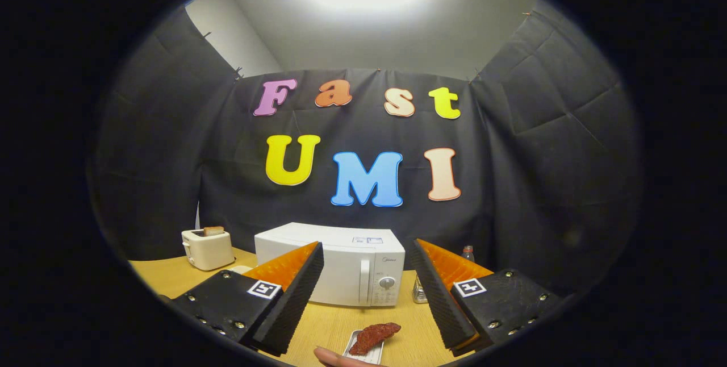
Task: Open the microwave, put the food inside, and close the microwave door.
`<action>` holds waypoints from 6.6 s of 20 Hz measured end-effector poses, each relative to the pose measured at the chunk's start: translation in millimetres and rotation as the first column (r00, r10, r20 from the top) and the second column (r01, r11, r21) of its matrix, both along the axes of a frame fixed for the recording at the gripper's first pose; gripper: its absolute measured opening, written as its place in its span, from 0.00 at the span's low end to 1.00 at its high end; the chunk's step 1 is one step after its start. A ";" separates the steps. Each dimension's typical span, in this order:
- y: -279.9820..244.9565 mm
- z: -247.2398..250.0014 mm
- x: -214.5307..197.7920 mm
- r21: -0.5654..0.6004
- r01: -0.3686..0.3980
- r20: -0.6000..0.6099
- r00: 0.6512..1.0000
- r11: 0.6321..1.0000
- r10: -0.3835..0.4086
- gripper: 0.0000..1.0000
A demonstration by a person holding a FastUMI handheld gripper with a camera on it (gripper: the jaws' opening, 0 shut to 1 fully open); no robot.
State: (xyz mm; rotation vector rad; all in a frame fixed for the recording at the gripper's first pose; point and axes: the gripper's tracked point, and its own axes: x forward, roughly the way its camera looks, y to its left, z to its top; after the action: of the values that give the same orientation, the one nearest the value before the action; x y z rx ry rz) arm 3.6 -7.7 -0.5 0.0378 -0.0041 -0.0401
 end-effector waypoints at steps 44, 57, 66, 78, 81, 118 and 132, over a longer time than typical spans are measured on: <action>5.4 -225.0 230.9 0.212 0.016 -0.317 0.947 0.977 0.053 0.94; 8.7 -248.6 243.0 0.186 0.045 -0.374 0.927 0.982 0.028 0.28; 16.9 -243.5 212.7 0.182 0.054 -0.400 0.916 0.982 0.024 0.15; 114.2 -206.7 62.9 0.305 -0.204 -0.293 0.909 0.930 0.296 0.14; 143.8 -198.6 38.5 0.266 -0.235 -0.258 0.917 0.935 0.304 0.14; 11.3 -179.8 33.3 0.157 -0.300 -0.219 0.919 0.941 0.330 0.95; -16.8 -292.4 73.7 0.629 -0.164 -0.344 0.818 0.760 0.461 0.93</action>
State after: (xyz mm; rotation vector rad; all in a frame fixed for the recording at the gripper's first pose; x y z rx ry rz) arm 77.3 -24.5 -292.9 0.6459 0.5266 0.3085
